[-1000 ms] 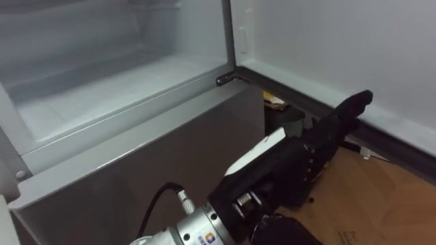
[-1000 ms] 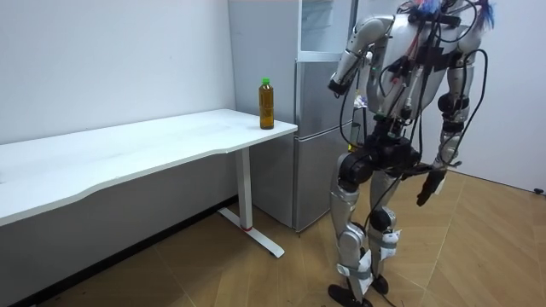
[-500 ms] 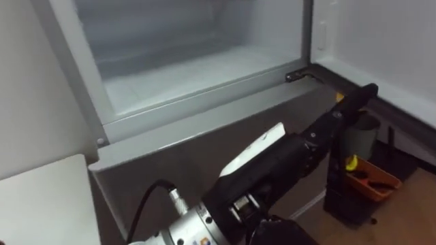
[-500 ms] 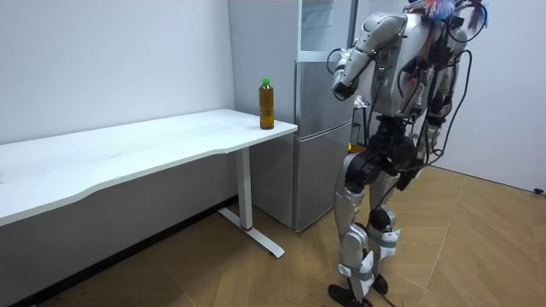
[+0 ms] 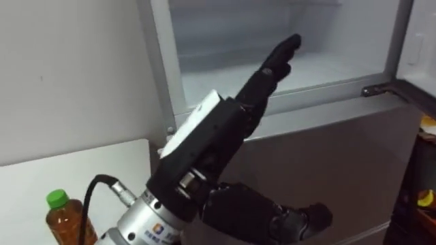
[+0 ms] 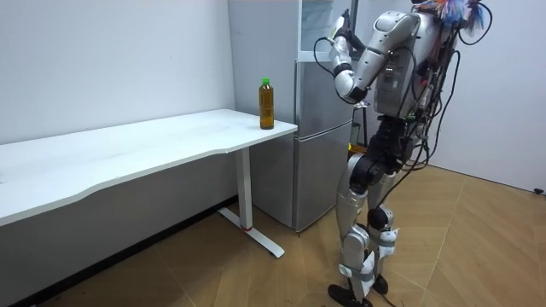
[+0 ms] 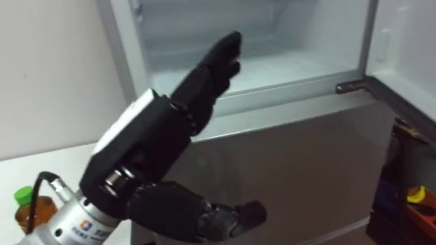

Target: Put the bottle in the upper fridge

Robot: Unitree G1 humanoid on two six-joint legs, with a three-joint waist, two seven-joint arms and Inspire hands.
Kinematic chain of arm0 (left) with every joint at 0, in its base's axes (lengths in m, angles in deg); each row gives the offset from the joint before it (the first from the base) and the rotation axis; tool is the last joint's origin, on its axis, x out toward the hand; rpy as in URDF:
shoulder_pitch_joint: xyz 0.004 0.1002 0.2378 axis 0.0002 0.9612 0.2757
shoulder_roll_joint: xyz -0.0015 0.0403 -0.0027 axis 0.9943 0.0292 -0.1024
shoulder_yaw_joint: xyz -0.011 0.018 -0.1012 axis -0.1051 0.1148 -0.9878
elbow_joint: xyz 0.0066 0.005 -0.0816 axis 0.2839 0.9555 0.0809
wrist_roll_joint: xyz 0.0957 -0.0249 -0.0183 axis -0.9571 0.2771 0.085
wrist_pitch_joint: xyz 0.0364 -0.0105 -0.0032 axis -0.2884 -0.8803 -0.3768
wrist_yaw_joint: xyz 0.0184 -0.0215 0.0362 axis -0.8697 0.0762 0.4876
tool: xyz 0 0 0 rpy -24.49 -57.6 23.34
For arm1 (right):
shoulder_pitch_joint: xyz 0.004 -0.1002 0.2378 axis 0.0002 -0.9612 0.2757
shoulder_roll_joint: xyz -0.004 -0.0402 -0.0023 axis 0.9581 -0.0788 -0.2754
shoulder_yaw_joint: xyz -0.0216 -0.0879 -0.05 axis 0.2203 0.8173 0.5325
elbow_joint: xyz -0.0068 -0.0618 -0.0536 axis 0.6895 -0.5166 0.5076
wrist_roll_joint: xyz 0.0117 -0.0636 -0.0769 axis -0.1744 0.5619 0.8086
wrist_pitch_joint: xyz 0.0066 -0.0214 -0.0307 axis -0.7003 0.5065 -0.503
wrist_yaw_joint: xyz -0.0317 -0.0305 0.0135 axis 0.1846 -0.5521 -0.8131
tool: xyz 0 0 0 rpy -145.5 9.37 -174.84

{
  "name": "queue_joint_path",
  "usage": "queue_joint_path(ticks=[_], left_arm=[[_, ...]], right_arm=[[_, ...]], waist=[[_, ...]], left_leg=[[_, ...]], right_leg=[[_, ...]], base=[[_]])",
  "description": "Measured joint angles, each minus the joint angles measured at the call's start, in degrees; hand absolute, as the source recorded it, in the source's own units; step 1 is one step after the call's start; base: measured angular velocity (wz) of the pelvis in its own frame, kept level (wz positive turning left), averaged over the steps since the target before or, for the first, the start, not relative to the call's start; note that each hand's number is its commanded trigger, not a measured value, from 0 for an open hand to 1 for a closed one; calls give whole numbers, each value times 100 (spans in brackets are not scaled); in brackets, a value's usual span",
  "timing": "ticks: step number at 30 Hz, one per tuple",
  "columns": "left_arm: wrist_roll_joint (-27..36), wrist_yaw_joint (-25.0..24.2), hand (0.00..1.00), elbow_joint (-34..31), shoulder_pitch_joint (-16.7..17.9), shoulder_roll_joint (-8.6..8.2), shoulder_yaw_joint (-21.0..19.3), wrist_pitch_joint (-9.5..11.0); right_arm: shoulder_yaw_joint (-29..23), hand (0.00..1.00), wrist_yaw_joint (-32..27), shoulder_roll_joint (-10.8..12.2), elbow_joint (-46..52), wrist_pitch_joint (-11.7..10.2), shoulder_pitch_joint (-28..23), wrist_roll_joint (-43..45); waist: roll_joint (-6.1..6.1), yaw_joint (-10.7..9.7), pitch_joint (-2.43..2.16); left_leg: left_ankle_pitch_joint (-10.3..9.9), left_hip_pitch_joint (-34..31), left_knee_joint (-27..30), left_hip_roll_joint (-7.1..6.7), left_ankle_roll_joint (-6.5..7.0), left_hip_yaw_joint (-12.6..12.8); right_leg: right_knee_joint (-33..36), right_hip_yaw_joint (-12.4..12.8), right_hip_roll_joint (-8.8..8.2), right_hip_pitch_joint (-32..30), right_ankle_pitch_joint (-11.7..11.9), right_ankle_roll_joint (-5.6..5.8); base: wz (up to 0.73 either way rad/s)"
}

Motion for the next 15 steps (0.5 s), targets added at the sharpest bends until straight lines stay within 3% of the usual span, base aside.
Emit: queue_joint_path(ticks=[6,9,15], left_arm=[[-67,270,0,-143,436,-146,-478,49],[-89,432,0,-139,640,-155,-737,53],[-116,782,0,-190,833,-163,-1418,75]], right_arm=[[35,0,-20,30,1,-3,-77,160],[33,0,-35,32,8,-16,-125,186],[-87,0,-98,98,81,-130,-219,326]], waist=[[19,228,4],[34,370,26],[57,505,18]], left_leg=[[22,81,-8,-73,24,-137],[26,106,-21,-73,31,-157],[45,92,-23,-176,65,-368]], right_leg=[[-85,-157,-42,150,-36,37],[-94,-199,-60,240,-42,48],[-89,-327,-121,238,-96,110]], base=[[16],[7],[16]])
